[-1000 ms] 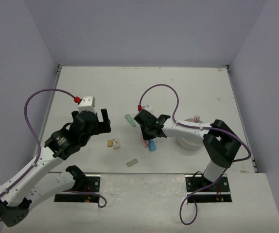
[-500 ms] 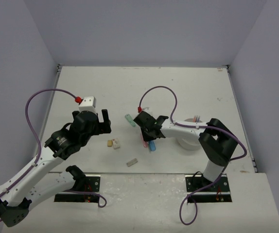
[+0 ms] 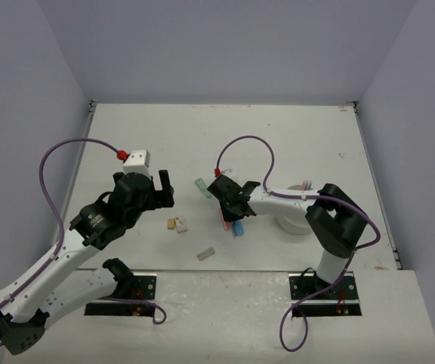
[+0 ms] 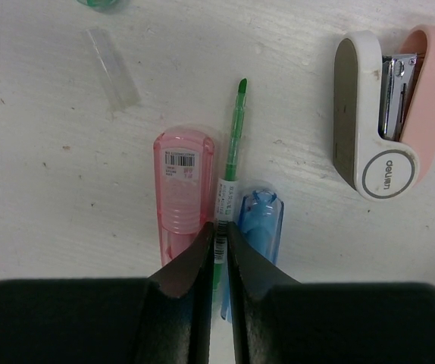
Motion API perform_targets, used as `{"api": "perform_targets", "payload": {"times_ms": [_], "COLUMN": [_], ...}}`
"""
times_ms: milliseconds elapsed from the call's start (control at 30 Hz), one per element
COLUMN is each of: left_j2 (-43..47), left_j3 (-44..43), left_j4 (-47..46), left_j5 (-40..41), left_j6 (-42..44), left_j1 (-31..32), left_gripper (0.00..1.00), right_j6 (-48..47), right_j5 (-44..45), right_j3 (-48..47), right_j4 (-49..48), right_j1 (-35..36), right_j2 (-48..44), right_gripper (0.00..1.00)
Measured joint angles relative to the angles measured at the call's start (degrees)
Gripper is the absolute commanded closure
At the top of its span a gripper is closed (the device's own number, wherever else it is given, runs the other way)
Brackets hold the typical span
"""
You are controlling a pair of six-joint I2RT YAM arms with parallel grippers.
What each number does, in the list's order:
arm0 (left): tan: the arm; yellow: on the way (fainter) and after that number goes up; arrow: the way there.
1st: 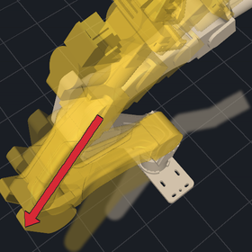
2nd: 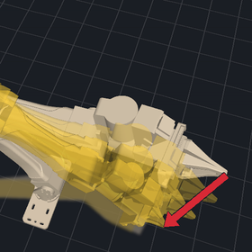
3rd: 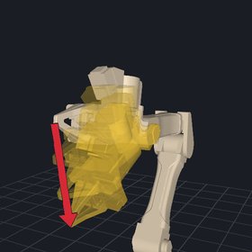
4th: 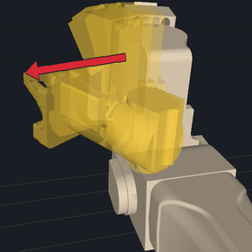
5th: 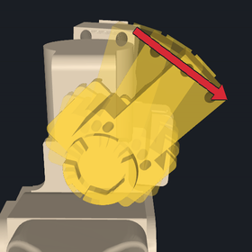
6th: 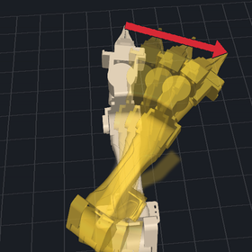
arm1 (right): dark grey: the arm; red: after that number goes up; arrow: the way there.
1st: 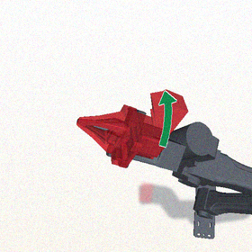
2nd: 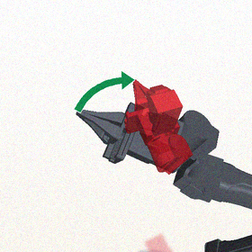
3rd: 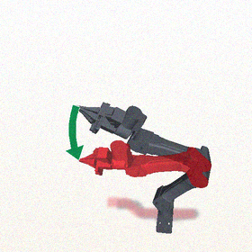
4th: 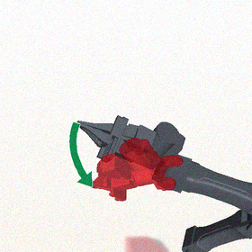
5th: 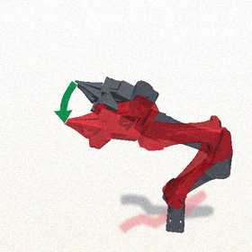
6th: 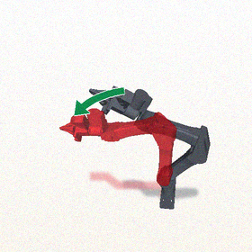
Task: Sort the stationery into containers
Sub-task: Pick up the pen from the center of the board.
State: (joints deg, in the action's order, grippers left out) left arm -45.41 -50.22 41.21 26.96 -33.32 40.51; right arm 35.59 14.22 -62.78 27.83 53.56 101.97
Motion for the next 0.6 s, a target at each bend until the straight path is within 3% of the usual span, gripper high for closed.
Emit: {"api": "perform_targets", "payload": {"times_ms": [367,600], "left_j2": [0.11,0.59], "left_j3": [0.00,0.00], "left_j4": [0.00,-0.02], "left_j5": [-0.20,-0.29], "left_j6": [0.02,0.02], "left_j1": [0.00,0.00], "left_gripper": [0.00,0.00], "right_j6": [0.46,0.86], "right_j5": [0.13,0.11], "right_j3": [-0.77,-0.80], "right_j4": [-0.35,-0.47], "right_j1": [0.04,0.06], "right_j2": [1.97,2.02], "right_gripper": [0.77,0.97]}}
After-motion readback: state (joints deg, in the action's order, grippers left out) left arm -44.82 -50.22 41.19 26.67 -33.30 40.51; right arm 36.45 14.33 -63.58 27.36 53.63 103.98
